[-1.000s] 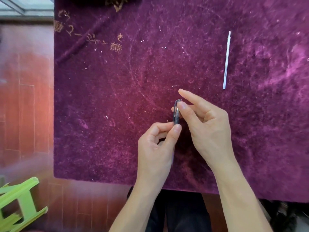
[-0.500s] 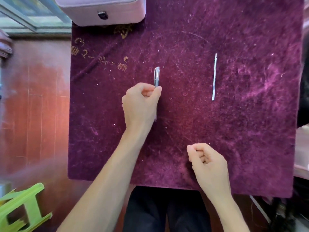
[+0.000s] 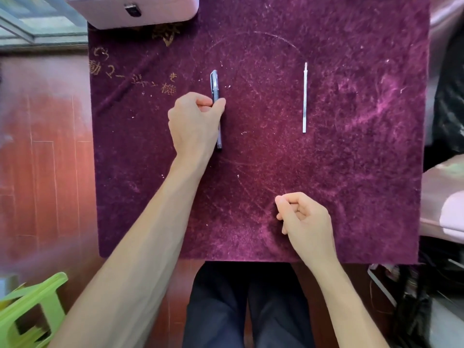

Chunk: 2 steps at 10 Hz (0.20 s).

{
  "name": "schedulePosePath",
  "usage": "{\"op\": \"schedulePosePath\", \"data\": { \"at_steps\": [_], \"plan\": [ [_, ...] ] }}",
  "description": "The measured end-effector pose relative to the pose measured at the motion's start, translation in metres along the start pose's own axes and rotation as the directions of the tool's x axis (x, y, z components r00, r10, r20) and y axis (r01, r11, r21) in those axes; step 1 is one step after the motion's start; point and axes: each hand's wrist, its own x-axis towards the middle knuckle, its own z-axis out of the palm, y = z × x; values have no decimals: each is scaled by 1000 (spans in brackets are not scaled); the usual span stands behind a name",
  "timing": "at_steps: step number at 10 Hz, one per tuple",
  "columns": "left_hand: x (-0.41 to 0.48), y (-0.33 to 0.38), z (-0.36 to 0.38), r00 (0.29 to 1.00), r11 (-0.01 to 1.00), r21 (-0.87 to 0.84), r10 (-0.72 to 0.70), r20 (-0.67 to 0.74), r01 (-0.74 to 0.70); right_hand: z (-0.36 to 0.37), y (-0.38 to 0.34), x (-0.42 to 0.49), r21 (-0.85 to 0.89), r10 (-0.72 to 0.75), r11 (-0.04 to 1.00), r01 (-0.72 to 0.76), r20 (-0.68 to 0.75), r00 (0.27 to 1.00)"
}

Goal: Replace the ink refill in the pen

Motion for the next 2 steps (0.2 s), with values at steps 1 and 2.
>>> {"op": "schedulePosePath", "data": {
  "at_steps": [1, 2],
  "plan": [
    [-12, -2, -17, 998, 1000, -14, -4, 63, 5, -8, -11, -6, 22, 47, 999, -48, 13, 999],
    [-37, -5, -43, 986, 999, -44, 1, 168, 6, -23, -28, -22, 2, 86, 996, -86, 6, 996]
  ]
}}
